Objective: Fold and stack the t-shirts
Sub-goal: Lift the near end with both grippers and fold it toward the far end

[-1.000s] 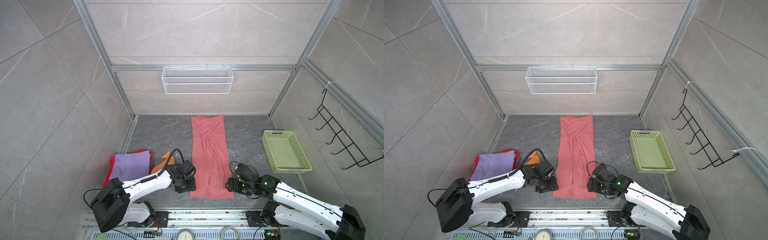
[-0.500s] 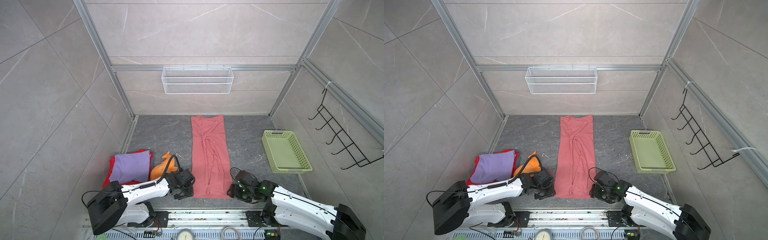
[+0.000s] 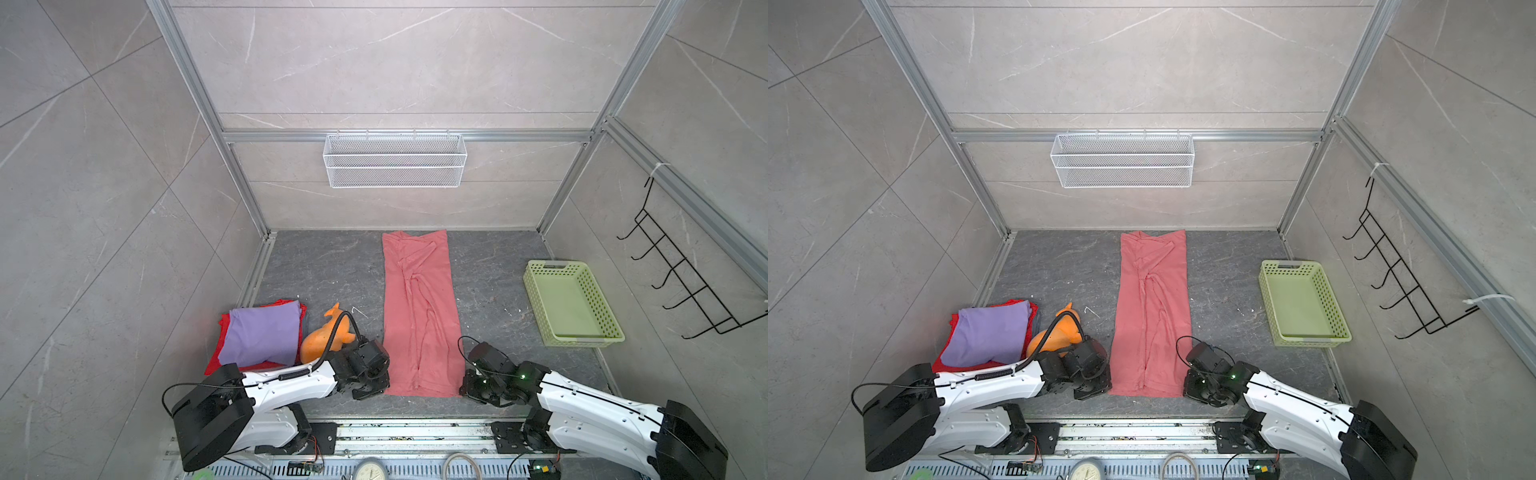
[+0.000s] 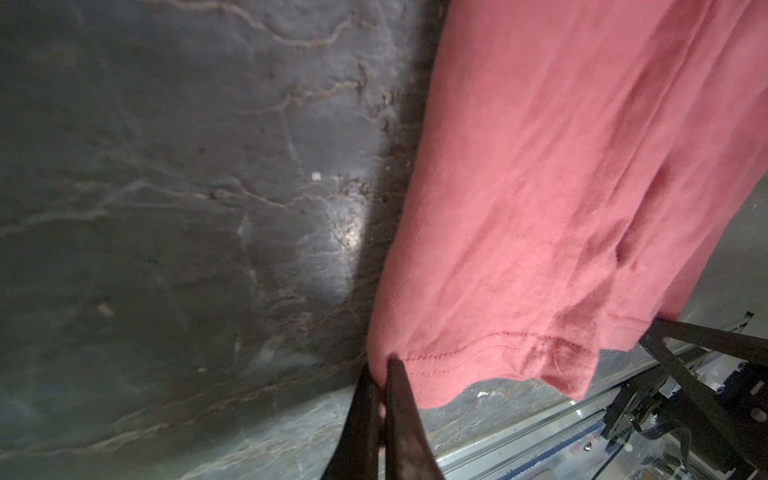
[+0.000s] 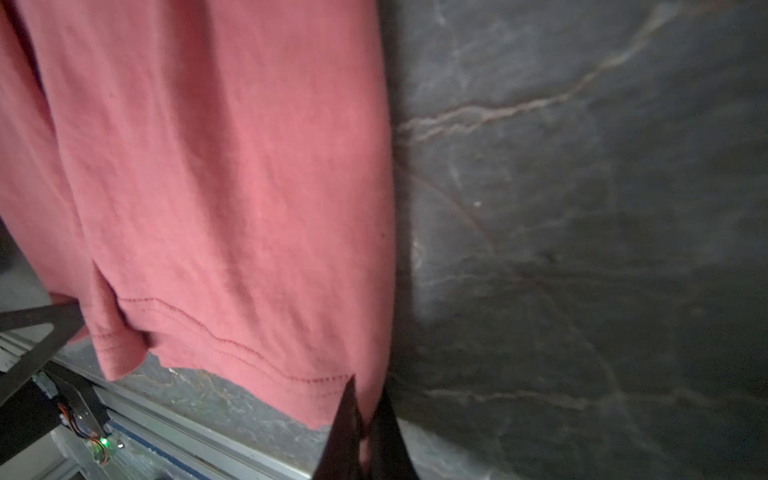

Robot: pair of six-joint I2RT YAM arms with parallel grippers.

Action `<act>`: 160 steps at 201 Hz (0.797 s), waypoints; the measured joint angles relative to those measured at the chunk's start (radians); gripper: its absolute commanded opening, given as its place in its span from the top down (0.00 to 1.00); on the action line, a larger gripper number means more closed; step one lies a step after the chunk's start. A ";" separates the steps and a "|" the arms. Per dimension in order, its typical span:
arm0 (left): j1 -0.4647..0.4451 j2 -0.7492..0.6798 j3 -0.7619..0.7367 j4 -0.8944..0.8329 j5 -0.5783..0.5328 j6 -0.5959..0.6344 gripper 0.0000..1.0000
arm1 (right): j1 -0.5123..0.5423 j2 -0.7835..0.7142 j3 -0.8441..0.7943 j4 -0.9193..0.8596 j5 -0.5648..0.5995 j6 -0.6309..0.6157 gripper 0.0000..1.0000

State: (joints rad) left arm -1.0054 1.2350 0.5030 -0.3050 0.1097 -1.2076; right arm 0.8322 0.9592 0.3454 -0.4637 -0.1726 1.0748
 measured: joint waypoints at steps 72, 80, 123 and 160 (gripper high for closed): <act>0.045 -0.050 0.226 -0.118 -0.018 0.116 1.00 | 0.012 0.002 0.251 -0.061 0.144 -0.051 0.97; 0.077 -0.034 0.266 -0.116 -0.011 0.147 1.00 | 0.012 0.045 0.295 -0.046 0.171 -0.066 0.96; 0.296 0.169 0.458 -0.076 0.027 0.326 1.00 | -0.024 0.339 0.548 0.021 0.301 -0.171 0.97; 0.419 0.394 0.644 -0.015 0.074 0.422 1.00 | -0.163 0.536 0.689 0.120 0.299 -0.251 0.98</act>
State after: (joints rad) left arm -0.5861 1.6291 1.1465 -0.3202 0.1837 -0.7856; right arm 0.6689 1.4948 1.0344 -0.3439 0.1261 0.8238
